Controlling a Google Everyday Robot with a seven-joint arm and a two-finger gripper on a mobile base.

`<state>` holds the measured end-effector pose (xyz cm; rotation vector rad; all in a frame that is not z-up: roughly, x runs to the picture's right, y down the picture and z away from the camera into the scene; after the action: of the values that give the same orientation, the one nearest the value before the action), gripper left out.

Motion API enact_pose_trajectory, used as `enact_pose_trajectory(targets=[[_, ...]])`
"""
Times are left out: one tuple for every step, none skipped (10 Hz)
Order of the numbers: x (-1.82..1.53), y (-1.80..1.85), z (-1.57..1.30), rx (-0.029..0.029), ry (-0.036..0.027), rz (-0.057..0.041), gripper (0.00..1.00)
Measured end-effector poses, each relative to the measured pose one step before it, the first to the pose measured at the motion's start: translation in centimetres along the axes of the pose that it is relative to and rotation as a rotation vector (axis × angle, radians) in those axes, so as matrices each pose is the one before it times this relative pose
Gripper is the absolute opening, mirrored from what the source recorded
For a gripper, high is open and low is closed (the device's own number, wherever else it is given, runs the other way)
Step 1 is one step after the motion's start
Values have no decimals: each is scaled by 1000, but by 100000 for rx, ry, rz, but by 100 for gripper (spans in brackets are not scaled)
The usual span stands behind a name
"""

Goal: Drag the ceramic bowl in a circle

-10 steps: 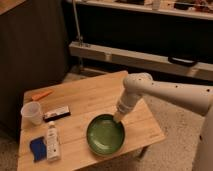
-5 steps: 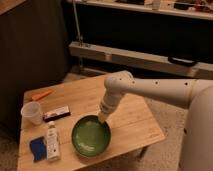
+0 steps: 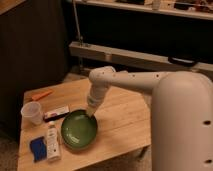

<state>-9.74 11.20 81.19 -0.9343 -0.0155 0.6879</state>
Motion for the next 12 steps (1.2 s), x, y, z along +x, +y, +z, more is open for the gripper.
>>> enact_pose_trajectory(targets=[[-810, -706, 22, -597, 116, 867, 0], [-1392, -1374, -47, -831, 380, 1505, 0], [-797, -940, 7, -289, 552, 1259, 0], [-839, -1195, 375, -140, 1268, 1771, 0], [-693, -1361, 605, 50, 1549, 2239, 0], [-8, -1059, 571, -15, 1350, 2122, 0], [215, -1917, 678, -128, 1307, 3909, 0], [583, -1454, 366, -130, 960, 3165, 0], [1174, -2010, 139, -53, 674, 3956, 0], [1123, -1935, -290, 79, -90, 3698, 0], [992, -1759, -402, 80, -319, 2897, 0], [1836, -3072, -892, 407, -1148, 4885, 0]])
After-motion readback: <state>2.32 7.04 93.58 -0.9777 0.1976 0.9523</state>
